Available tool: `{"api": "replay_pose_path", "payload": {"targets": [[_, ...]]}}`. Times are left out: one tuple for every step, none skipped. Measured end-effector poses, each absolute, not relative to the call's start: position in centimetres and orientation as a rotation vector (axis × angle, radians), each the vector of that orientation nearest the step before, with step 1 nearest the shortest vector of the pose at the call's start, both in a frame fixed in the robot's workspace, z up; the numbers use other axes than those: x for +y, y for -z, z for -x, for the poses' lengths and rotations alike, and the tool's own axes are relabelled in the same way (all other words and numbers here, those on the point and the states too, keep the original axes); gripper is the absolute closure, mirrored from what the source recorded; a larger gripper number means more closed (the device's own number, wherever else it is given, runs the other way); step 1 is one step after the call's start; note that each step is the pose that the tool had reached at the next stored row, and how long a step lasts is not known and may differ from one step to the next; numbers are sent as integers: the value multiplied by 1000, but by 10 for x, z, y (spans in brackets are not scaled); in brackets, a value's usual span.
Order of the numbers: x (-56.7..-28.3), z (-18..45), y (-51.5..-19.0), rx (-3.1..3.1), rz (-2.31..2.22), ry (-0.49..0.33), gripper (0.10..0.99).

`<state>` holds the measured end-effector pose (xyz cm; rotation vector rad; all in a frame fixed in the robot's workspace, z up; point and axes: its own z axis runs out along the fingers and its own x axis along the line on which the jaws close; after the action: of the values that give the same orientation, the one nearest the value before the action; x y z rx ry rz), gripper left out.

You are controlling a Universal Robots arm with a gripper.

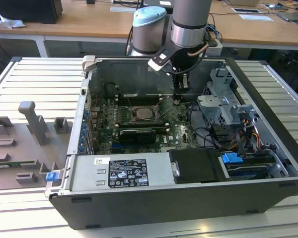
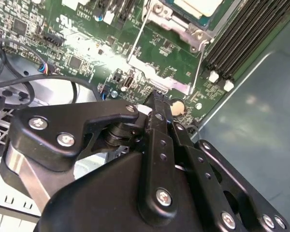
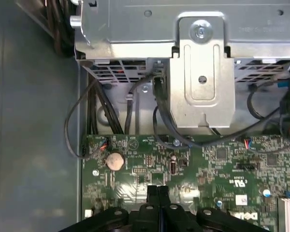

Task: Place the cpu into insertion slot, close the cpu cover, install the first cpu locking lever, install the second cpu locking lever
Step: 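Close the cpu cover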

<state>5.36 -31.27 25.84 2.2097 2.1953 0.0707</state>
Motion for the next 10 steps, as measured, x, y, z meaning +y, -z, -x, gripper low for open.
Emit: {"api": "replay_pose_path", "payload": {"targets": [[-312,-54,-256,2196,-2209,-70,980],[-312,-55,-253,2196,-2209,-70,980],[-312,-55,-252,2196,-2208,-70,980],[-312,-54,-251,2197,-2208,-70,980],[-312,-53,-251,2197,-2208,-69,980],[-313,-49,-251,2197,-2207,-69,980],[-313,-48,-251,2197,-2207,-70,980],[-314,-47,-251,2198,-2207,-70,980],[-314,-46,-251,2198,-2207,-70,980],[-314,-44,-251,2198,-2207,-70,980]]}}
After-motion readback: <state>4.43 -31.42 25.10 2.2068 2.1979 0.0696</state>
